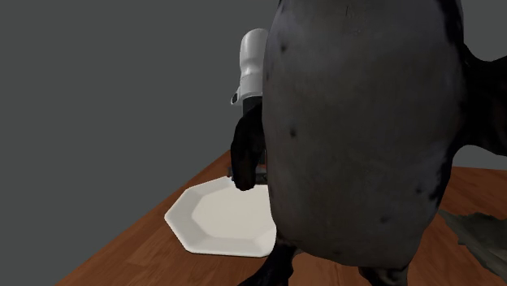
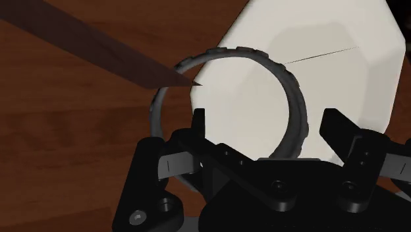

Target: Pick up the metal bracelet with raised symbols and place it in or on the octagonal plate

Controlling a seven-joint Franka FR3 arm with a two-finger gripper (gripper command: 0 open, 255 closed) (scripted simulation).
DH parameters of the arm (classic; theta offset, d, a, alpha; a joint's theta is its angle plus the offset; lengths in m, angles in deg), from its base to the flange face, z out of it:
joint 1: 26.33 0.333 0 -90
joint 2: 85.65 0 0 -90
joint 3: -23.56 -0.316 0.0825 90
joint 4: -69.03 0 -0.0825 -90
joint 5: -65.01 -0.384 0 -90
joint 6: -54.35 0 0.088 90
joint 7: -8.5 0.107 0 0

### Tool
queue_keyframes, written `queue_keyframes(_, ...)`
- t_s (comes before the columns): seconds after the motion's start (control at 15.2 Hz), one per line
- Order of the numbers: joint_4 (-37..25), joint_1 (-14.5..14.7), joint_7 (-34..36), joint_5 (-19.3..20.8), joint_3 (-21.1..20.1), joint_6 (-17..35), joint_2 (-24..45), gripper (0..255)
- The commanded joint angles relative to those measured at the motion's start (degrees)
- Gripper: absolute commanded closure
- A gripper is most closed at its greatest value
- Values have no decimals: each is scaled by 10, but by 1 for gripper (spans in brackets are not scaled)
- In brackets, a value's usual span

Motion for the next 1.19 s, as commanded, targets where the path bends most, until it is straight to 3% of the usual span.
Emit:
queue_keyframes(0.0, 3, -39, -32, 189, -48, -31, -54, 0)
queue_keyframes(0.07, -3, -13, -10, -38, 0, -16, -29, 0)
queue_keyframes(0.13, -3, -14, -10, -40, 0, -17, -31, 0)
queue_keyframes(0.33, -107, -97, 126, 22, -74, -21, -52, 0)
queue_keyframes(0.79, -94, -117, 115, -8, -124, 15, -57, 0)
queue_keyframes(1.12, -93, -119, 114, -12, -128, 16, -59, 0)
